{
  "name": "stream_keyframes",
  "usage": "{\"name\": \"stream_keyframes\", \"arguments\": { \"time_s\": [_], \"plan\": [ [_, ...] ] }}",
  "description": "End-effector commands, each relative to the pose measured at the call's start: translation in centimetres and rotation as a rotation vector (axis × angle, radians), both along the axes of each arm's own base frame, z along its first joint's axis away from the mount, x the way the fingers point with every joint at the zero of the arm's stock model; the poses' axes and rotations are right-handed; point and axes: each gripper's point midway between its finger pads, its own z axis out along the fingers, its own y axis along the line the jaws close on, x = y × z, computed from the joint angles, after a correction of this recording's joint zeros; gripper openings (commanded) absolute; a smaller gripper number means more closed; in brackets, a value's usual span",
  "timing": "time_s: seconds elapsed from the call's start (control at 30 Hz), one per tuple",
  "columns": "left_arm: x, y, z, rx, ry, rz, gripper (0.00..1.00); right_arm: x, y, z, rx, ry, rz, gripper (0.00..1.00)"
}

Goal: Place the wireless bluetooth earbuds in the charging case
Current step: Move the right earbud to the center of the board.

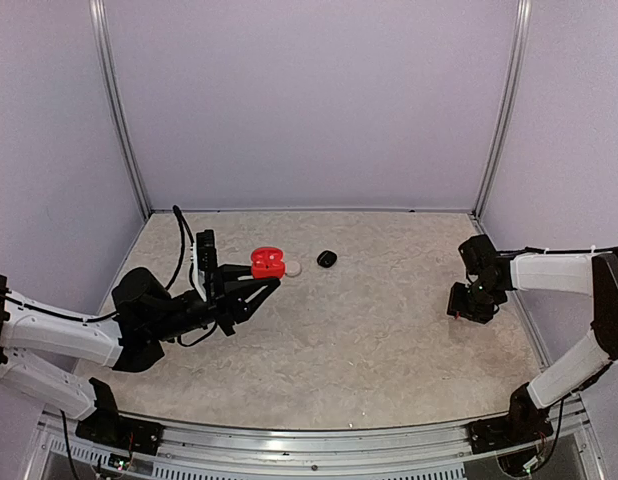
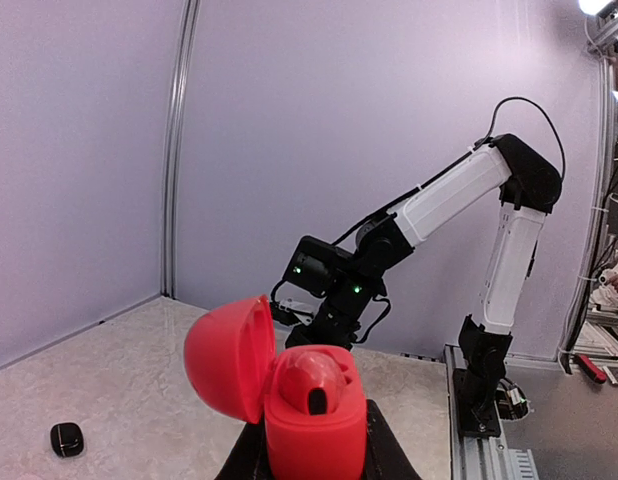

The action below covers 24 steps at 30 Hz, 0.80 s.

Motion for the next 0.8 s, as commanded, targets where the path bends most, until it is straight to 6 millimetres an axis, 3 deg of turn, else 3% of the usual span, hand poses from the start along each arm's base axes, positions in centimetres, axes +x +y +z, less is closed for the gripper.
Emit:
{"name": "stream_keyframes", "arguments": {
  "time_s": [0.0, 0.47, 0.77],
  "plan": [
    [0.0, 0.5, 0.3, -0.031, -0.017, -0.001, 0.00, 1.4, -0.5, -0.1, -0.014, -0.014, -0.003, 0.51],
    [0.3, 1.1, 0.2, -0.043, -0.017, 0.008, 0.00, 2.3, -0.7, -2.2, -0.038, 0.048, 0.026, 0.32],
    [0.4, 1.4, 0.3, -0.046, -0.022, 0.015, 0.00, 1.7, 2.2, -3.4, 0.056, 0.092, 0.183, 0.14]
  ]
}}
